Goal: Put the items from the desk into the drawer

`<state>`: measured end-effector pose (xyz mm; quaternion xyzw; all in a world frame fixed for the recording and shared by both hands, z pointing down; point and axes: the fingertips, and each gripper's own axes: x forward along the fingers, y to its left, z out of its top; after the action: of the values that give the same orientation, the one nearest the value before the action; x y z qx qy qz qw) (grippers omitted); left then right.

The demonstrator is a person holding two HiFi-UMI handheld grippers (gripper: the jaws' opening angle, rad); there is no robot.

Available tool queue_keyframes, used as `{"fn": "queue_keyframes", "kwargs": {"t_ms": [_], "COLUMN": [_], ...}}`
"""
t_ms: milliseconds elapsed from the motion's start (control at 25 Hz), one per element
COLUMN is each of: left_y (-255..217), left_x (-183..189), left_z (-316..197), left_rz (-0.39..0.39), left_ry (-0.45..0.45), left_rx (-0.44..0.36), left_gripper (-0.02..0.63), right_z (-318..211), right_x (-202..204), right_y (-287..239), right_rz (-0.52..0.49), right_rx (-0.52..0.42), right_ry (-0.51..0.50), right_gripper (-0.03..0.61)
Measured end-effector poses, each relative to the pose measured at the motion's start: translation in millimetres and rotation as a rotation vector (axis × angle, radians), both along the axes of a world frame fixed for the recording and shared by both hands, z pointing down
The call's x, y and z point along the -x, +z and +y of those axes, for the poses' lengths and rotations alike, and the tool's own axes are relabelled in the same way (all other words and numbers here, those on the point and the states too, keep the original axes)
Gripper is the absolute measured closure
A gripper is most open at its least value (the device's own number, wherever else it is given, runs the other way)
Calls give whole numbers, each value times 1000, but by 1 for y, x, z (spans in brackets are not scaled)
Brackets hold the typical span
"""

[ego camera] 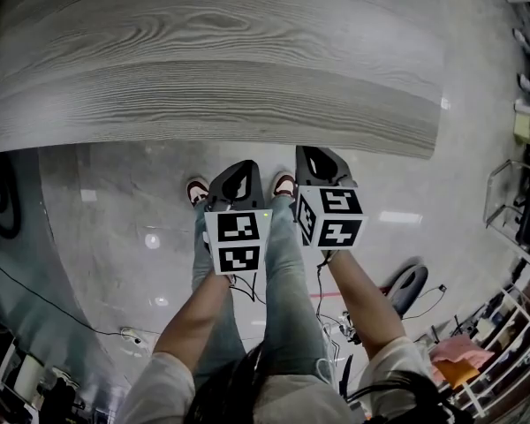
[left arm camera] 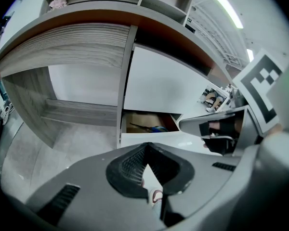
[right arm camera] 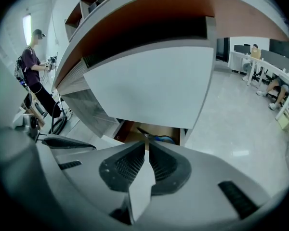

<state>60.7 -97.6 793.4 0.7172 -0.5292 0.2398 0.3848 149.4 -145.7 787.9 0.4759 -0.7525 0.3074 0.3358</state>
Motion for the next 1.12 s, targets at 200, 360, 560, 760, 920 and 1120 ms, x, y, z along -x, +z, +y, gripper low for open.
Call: {"fn": "queue_keyframes", "kwargs": {"t_ms": [200, 360, 560, 760, 920, 1120], "left_y": [-8, -22, -51, -88, -120, -170], "left_x": [-2, -6, -12, -18, -28, -45], "left_z": [-2, -3, -10, -7, -11, -8], "left_rz": [-6, -2, -14, -15, -3, 52], "left_ry": [7, 7, 19, 28, 45, 50], "left_rx": [-5, -11, -32, -38, -52, -70], "left_gripper": [617, 617, 617, 617, 617, 617], "right_z": [5, 13, 17, 22, 20, 29], "right_x": [-8, -11, -16, -24, -32, -42], "right_y": [-5, -17, -45, -80, -111, -154], "right_rz": [-4, -8, -33, -45, -65, -79], "right_rx": [1, 7, 4, 5, -5, -11], "right_ry": [21, 22, 38, 67, 115, 157], "right_gripper": [568, 578, 578, 578, 578, 578]}}
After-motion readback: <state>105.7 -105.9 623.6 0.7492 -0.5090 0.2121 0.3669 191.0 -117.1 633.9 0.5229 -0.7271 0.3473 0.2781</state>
